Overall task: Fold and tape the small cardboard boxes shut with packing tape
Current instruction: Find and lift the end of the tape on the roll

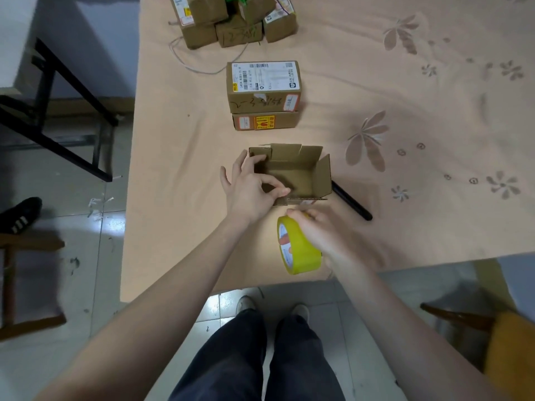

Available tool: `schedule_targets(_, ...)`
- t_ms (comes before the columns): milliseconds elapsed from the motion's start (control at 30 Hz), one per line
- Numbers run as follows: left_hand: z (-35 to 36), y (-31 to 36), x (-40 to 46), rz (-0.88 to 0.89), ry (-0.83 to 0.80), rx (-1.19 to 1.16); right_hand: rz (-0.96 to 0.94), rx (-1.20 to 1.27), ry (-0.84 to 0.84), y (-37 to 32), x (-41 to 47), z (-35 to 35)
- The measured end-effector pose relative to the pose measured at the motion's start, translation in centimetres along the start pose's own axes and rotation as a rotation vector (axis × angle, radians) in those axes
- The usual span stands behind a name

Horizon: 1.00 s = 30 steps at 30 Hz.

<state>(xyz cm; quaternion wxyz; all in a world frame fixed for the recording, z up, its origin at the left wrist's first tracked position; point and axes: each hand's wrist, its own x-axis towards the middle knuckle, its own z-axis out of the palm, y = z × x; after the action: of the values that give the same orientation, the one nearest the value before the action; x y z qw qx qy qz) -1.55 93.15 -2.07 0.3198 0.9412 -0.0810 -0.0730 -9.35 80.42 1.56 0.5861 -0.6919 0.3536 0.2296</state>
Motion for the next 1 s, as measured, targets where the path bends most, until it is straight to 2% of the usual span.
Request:
schedule_targets(133, 0.3, -0.5, -0.1, 0.005, -0.04, 0.034, 0.012, -0.016, 0.004, 1.0, 0.7, 0.5)
schedule_targets(267, 0.6, -0.8, -0.3, 0.037, -0.044, 0.087, -0.032, -0.027, 0.084, 2.0, 1.8, 1.0)
schedule_targets(433, 1.0, -1.3, -0.1, 0.091, -0.063, 0.223, -0.124, -0.03, 0.092, 2.9, 2.1, 1.5)
schedule_targets(633, 1.6, -1.5, -0.8, 0.13, 0.027, 0.192, -0.137, 0.023, 0.089, 3.3, 2.1, 1.6)
schedule_targets(767, 1.1, -1.3, -1.1, 0.109, 0.153, 0.024, -0.154, 0.026, 0.069, 3.1, 2.1, 1.8)
schedule_targets(833, -0.1, -1.3, -1.1, 0.171, 0.216, -0.024, -0.146, 0.042, 0.067, 3.0, 2.1, 1.8)
schedule_targets(900, -1.4, -1.4, -1.3, 0.314, 0.139, -0.025, -0.146, 0.051, 0.07, 2.9, 2.2, 1.9)
schedule_targets(1000, -2.3, -1.9, -1.8, 0.508, -0.164, 0.11, -0.173, 0.063, 0.068, 2.8, 2.3, 1.9)
